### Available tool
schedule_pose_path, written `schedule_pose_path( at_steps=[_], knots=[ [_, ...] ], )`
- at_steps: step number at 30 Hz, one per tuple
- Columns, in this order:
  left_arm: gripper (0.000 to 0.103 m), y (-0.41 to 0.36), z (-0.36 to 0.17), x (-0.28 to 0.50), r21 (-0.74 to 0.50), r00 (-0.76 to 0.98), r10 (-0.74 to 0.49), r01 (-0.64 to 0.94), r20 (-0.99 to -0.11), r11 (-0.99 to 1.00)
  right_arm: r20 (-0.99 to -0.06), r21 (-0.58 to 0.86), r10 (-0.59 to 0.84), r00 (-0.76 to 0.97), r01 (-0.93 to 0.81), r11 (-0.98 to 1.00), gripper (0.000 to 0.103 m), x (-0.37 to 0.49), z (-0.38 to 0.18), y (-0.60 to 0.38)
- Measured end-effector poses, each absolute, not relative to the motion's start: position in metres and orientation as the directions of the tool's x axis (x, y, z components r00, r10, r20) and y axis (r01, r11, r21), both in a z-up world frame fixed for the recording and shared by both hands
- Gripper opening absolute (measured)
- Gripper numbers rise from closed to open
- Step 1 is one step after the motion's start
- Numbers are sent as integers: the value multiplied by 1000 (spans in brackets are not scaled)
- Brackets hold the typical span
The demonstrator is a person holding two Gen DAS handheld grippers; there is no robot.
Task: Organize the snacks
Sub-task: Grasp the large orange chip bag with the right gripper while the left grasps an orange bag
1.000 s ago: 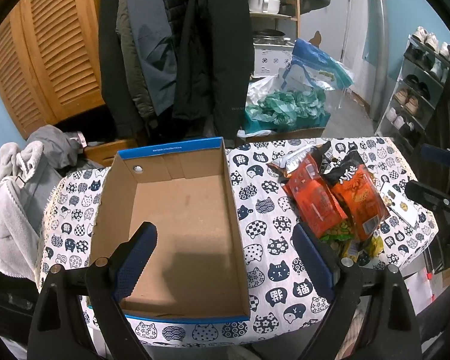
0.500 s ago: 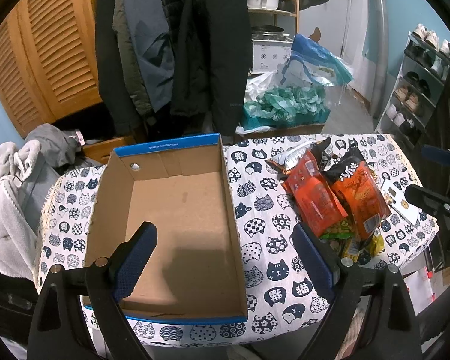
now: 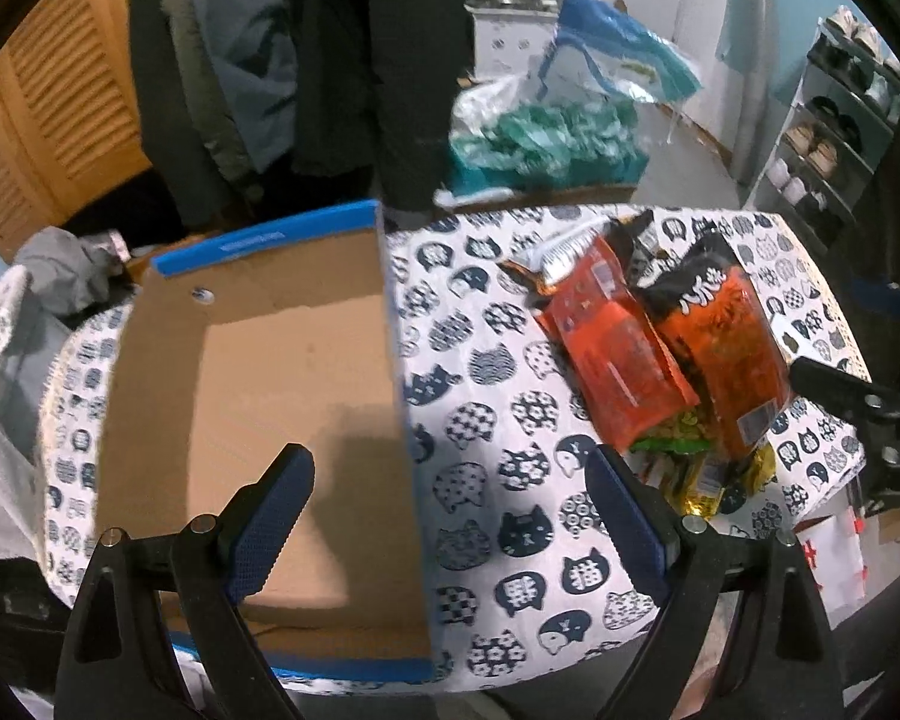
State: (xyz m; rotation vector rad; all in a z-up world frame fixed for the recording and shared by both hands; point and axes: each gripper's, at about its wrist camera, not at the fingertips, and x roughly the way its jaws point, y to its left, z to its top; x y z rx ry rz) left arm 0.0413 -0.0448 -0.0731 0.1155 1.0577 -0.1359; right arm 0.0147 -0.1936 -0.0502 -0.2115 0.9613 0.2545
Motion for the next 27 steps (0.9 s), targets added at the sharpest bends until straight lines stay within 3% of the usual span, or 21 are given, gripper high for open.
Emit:
schedule_pose_path(
  at_steps=[11, 23, 24, 26, 27],
  knots=[
    [93, -66, -100, 67, 27, 416, -54, 187, -908, 982, -905, -36, 69, 420, -239, 970, 96, 53, -109, -207],
    [93, -78, -123, 84, 19, 357, -52, 193, -933, 981, -924, -17, 81, 375, -250, 968, 96, 73, -136, -208],
    [93, -79, -124, 85, 15, 353, -54, 191, -934, 981, -926, -9, 87, 367, -252, 968, 94, 74, -139, -209],
    [93, -81, -124, 88, -1, 348, -68, 188, -935, 982, -929, 24, 120, 349, -268, 963, 71, 72, -142, -210],
    [93, -82, -124, 89, -10, 346, -74, 184, -935, 983, -930, 29, 125, 345, -271, 962, 69, 72, -143, -211]
  ],
)
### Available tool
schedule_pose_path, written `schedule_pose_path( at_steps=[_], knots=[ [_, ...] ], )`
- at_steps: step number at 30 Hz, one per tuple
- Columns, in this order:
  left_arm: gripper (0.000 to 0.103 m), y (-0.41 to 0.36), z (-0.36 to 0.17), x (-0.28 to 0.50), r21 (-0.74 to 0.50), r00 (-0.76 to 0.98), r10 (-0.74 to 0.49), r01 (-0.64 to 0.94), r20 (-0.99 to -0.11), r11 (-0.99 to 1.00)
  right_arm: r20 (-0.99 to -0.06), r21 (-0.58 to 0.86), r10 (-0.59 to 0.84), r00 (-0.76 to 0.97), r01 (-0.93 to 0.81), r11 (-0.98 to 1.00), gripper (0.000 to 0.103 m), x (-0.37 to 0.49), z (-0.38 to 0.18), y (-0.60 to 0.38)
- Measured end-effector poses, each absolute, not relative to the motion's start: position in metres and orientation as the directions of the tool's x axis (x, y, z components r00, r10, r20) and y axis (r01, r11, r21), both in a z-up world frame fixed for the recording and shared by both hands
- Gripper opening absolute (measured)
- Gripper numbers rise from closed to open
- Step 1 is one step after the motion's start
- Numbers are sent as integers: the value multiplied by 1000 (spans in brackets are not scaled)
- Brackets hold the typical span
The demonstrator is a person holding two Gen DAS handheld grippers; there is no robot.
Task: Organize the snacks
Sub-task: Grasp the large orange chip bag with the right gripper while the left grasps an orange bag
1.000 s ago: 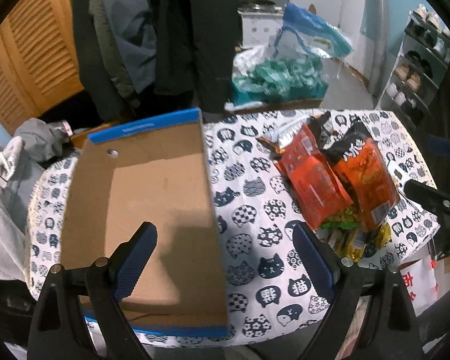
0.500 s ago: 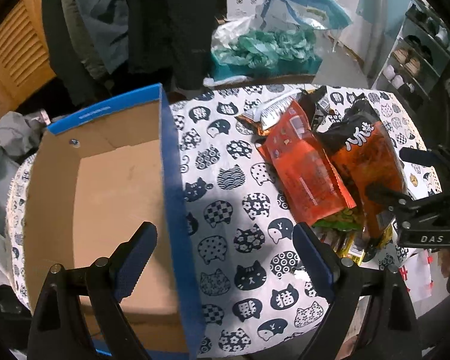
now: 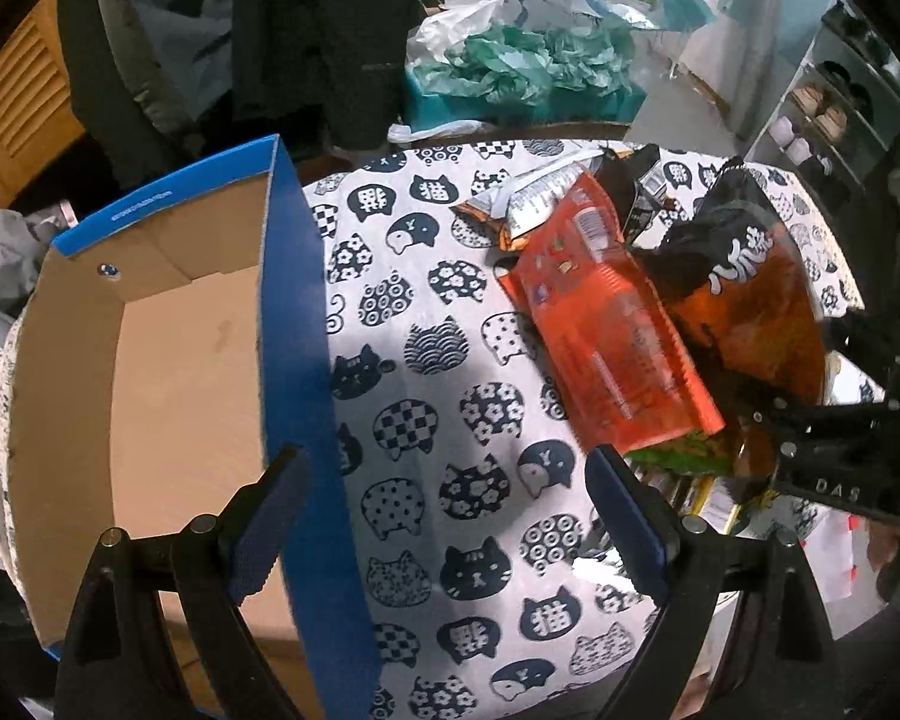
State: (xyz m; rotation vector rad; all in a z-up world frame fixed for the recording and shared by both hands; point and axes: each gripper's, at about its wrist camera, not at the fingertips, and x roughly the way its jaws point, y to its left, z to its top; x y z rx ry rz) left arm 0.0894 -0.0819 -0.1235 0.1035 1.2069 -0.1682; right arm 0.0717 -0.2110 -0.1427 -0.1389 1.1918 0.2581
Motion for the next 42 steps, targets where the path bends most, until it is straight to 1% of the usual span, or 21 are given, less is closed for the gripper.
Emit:
schedule_pose_path(
  at_steps=[2, 4, 8, 12, 14, 18, 23, 31, 32, 33, 34, 36, 38, 42],
  knots=[
    [93, -85, -123, 93, -32, 342, -93, 178, -935, 983, -922, 38, 139, 362, -274, 961, 63, 70, -138, -214],
    [93, -89, -122, 96, -59, 338, -114, 170, -934, 984, -909, 43, 147, 390, -263, 964, 61, 69, -130, -218],
    [93, -98, -124, 107, -107, 321, -151, 150, -935, 983, -887, 86, 182, 423, -237, 968, 60, 68, -113, -232],
    [93, -103, -130, 120, -173, 290, -193, 91, -938, 981, -879, 114, 193, 436, -201, 973, 60, 67, -105, -248],
    [93, -107, -132, 125, -187, 281, -199, 69, -939, 980, -877, 118, 192, 441, -189, 975, 60, 66, -103, -255],
    [93, -121, -133, 138, -196, 280, -203, 52, -939, 979, -879, 117, 183, 440, -173, 978, 60, 62, -103, -266],
    [93, -142, -138, 150, -167, 274, -181, 74, -945, 983, -877, 120, 185, 443, -170, 978, 60, 62, -104, -278],
    [92, -152, -169, 158, -97, 219, -114, 88, -969, 991, -880, 158, 206, 427, -146, 977, 60, 60, -112, -295],
    [87, -150, -173, 159, -102, 210, -118, 85, -971, 991, -881, 162, 208, 425, -143, 976, 60, 60, -113, -296],
    [79, -148, -177, 159, -114, 200, -128, 79, -971, 990, -881, 168, 212, 423, -141, 976, 60, 60, -114, -297],
    [74, -147, -181, 160, -128, 190, -140, 76, -972, 989, -881, 175, 218, 419, -138, 975, 60, 60, -115, -298],
    [51, -144, -190, 161, -146, 164, -157, 76, -974, 986, -883, 179, 221, 414, -137, 974, 60, 61, -117, -299],
    [38, -143, -197, 160, -151, 143, -161, 79, -977, 985, -886, 177, 220, 408, -142, 974, 60, 60, -119, -299],
    [29, -145, -189, 152, -152, 170, -167, 99, -971, 983, -891, 171, 216, 400, -146, 974, 60, 61, -123, -298]
  ],
)
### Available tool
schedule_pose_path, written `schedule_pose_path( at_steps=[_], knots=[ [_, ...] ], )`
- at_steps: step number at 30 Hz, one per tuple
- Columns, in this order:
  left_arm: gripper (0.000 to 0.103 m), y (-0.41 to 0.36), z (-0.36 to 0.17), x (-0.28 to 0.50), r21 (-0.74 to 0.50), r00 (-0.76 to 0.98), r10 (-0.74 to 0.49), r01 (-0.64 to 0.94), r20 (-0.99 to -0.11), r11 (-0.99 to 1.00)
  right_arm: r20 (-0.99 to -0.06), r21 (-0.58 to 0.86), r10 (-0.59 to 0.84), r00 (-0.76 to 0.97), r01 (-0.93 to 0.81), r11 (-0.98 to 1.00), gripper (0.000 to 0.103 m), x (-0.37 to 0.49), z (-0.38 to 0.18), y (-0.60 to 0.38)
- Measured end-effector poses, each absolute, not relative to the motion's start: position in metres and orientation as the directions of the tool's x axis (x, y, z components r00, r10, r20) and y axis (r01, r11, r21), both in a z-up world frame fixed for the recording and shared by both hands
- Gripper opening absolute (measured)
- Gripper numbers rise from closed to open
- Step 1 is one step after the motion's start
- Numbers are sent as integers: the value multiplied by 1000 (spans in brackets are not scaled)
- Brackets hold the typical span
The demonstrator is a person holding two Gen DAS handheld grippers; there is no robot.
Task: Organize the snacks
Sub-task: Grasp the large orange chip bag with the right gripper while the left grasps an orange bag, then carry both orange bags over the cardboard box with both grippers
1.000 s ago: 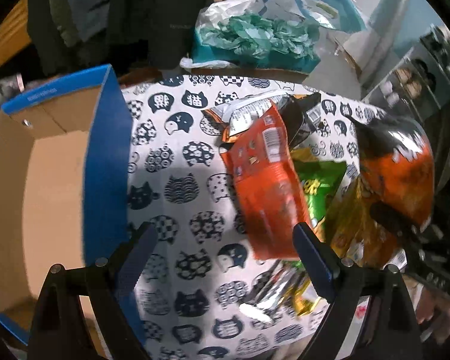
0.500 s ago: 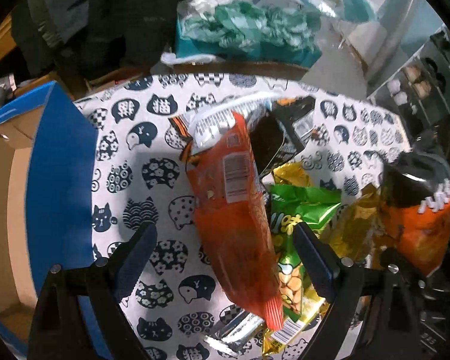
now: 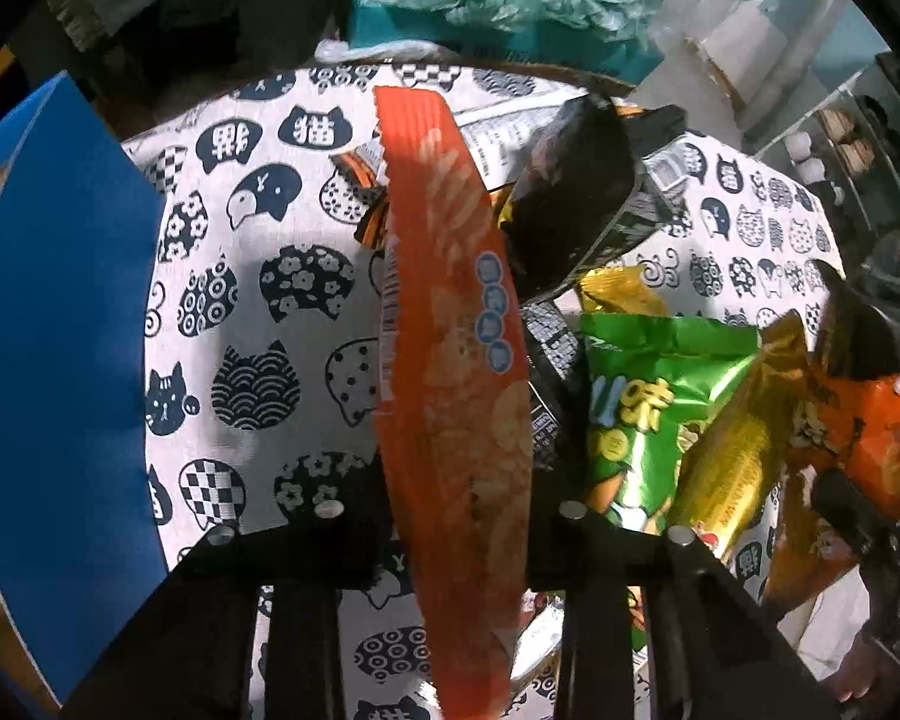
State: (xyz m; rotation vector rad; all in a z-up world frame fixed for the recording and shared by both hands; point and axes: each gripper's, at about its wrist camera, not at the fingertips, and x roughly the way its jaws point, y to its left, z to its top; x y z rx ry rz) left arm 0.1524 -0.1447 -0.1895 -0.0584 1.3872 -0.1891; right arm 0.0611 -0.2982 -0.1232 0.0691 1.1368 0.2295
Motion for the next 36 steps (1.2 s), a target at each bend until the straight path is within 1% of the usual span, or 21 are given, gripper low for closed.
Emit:
schedule_pose_path(
  at_steps=[10, 15, 23, 36],
  knots=[
    [27, -136, -155, 132, -70, 273, -115, 168, -955, 983, -880, 139, 199, 432, -167, 976, 60, 58, -107, -287],
    [27, -125, -130, 117, -33, 345, -98, 189, -933, 981, -868, 132, 201, 455, -179, 975, 60, 54, -93, -276],
    [27, -98, -91, 95, -6, 438, -88, 185, -895, 983, -849, 102, 202, 488, -225, 969, 60, 49, -71, -246],
    [27, -46, -58, 72, 3, 522, -79, 154, -849, 988, -832, 79, 226, 507, -294, 953, 60, 49, -46, -197]
  ],
)
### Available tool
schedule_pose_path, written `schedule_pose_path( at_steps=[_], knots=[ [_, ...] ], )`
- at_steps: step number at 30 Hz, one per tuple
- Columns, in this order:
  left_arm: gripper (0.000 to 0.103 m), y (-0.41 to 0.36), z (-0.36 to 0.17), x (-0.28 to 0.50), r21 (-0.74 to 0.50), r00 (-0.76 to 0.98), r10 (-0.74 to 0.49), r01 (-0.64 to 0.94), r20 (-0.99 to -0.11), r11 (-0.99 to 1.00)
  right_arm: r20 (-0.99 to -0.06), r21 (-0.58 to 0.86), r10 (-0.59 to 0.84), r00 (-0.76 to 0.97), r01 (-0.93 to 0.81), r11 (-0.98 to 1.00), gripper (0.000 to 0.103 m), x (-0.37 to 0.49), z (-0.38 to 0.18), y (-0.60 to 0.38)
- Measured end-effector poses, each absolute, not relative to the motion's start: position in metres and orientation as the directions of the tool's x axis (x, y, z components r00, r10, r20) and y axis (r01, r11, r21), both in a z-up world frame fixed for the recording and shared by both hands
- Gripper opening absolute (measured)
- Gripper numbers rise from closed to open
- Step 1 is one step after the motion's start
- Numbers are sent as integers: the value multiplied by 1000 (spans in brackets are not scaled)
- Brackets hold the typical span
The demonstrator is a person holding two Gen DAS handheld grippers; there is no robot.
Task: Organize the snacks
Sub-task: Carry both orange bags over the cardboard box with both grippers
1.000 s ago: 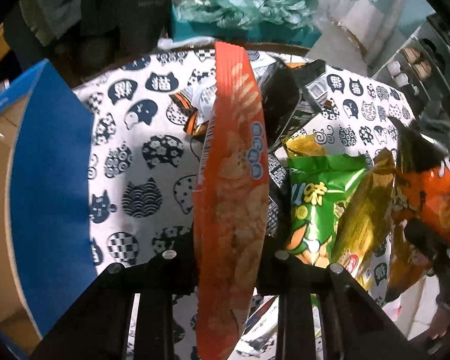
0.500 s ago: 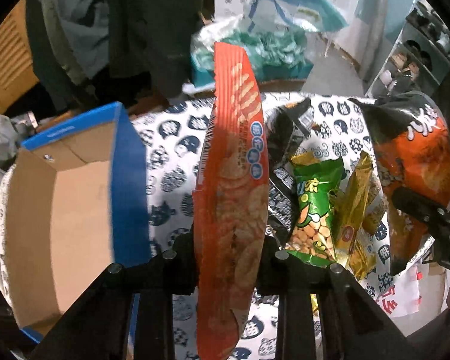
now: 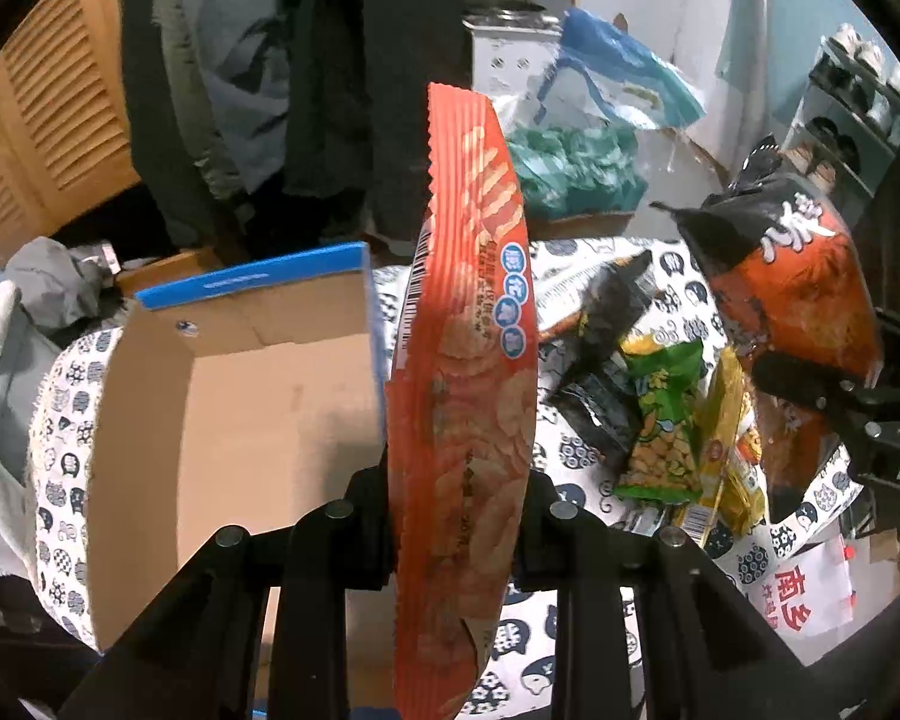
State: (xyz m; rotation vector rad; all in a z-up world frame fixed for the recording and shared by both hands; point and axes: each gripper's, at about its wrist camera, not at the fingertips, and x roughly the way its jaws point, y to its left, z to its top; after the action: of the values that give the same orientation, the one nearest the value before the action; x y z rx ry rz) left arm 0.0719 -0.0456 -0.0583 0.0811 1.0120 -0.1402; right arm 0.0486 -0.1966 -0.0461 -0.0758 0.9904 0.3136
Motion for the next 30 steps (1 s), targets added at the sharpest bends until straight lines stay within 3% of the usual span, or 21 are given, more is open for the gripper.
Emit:
schedule_pose_path(
  at_steps=[11, 30],
  knots=[
    [27, 23, -53, 67, -39, 546, -57, 44, -836, 998, -833, 88, 281, 477, -387, 918, 60, 62, -36, -123],
    [27, 136, -114, 71, -65, 432, 5, -147, -902, 987, -861, 141, 361, 359, -513, 847, 60, 98, -53, 14]
  ],
)
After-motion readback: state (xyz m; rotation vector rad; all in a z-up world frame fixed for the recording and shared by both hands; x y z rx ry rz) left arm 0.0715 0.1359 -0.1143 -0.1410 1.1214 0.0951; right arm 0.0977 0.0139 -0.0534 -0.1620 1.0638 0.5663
